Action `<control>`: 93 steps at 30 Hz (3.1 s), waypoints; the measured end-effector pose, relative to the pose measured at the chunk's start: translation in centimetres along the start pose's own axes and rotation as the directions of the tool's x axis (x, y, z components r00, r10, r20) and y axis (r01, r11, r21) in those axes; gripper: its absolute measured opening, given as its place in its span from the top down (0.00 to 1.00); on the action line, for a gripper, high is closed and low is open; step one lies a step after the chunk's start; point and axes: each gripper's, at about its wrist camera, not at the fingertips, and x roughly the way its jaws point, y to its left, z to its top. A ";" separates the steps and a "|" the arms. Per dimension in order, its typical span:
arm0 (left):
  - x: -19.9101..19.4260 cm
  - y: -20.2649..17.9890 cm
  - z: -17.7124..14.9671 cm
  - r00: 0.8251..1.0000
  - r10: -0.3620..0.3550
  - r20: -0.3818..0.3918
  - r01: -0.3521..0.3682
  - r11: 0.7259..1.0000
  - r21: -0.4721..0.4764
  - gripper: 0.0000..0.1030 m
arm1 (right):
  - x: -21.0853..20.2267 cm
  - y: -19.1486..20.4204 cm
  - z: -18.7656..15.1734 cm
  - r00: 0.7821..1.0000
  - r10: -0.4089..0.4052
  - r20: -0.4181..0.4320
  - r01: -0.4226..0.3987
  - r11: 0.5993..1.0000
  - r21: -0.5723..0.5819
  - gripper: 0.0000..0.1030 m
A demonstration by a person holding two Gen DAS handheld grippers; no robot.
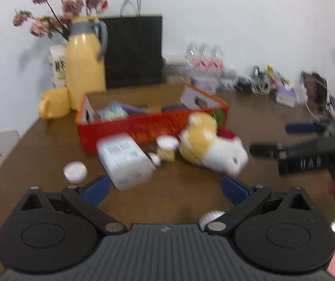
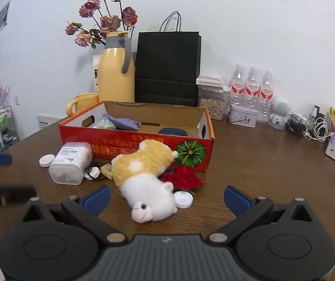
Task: Organize objects
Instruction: 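Grasp the large white bottle cap on the table with the left gripper, then grasp the white-and-yellow plush hamster with the right gripper while the left gripper holds the cap, then lower the cap and plush hamster into the box and open both grippers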
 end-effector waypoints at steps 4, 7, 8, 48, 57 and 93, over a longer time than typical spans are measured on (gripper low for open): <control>0.9 -1.2 -1.7 0.998 -0.024 -0.059 0.024 1.000 -0.003 0.00 | -0.2 -0.4 -0.5 1.000 0.009 -0.004 -0.009 1.000 -0.008 0.00; 1.3 -2.0 -2.2 0.997 -0.038 -0.074 0.039 0.999 0.000 0.00 | -0.3 -0.5 -0.9 1.000 0.019 -0.009 -0.019 1.000 -0.014 0.00; 1.4 -2.3 -2.4 0.996 -0.038 -0.077 0.038 0.999 0.002 0.00 | -0.3 -0.5 -1.0 1.000 0.022 -0.010 -0.022 1.000 -0.015 0.00; 1.6 4.2 -1.7 1.000 0.013 0.012 -0.011 0.993 -0.120 0.60 | 11.3 2.0 0.4 0.972 0.165 -0.166 -0.184 0.977 -0.105 0.38; 1.9 5.0 -1.1 0.999 0.009 0.035 -0.005 0.993 -0.121 0.60 | 8.5 2.7 0.8 0.980 0.183 -0.078 -0.191 0.974 -0.124 0.54; 21.5 10.2 15.3 0.989 0.120 0.090 -0.101 0.976 -0.195 0.61 | 25.4 1.2 12.4 0.997 0.077 -0.028 -0.075 0.996 0.056 0.54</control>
